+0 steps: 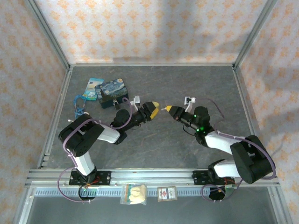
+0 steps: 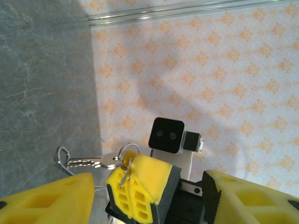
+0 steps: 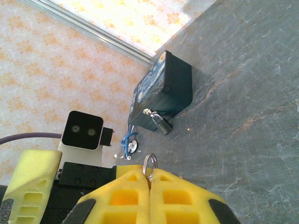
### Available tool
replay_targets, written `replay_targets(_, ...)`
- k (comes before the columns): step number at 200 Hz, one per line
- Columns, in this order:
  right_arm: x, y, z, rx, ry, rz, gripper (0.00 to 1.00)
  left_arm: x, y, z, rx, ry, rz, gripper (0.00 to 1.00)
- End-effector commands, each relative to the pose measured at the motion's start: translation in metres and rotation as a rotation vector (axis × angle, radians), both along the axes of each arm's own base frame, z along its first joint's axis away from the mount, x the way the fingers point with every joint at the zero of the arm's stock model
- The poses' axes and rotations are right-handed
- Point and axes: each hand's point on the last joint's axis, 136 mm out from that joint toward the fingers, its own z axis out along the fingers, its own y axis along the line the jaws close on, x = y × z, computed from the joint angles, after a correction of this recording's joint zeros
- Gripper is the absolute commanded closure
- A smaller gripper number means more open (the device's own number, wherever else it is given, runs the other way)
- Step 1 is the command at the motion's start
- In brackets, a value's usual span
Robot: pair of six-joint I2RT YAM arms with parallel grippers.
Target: Unlock a padlock with a key
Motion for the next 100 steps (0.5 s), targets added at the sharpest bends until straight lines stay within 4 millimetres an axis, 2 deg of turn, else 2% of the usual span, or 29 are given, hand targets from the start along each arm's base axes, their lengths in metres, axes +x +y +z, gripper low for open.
replay_targets(1,0.008,0.001,0.019,0.008,-0.094,-0.027,1.0,0.005,-0.004,0.028,-0.095,-0.06,0.012,0.43)
replay_targets(66,0.006,0.008,0.023,0.023,-0.101,-0.011,1.0,0.01,-0.02,0.022,-0.075,-0.053,-0.019,0.54)
replay_targets(100,0.006,0.01,0.024,0.026,-0.099,-0.008,1.0,0.011,-0.022,0.015,-0.047,-0.043,-0.021,0.57)
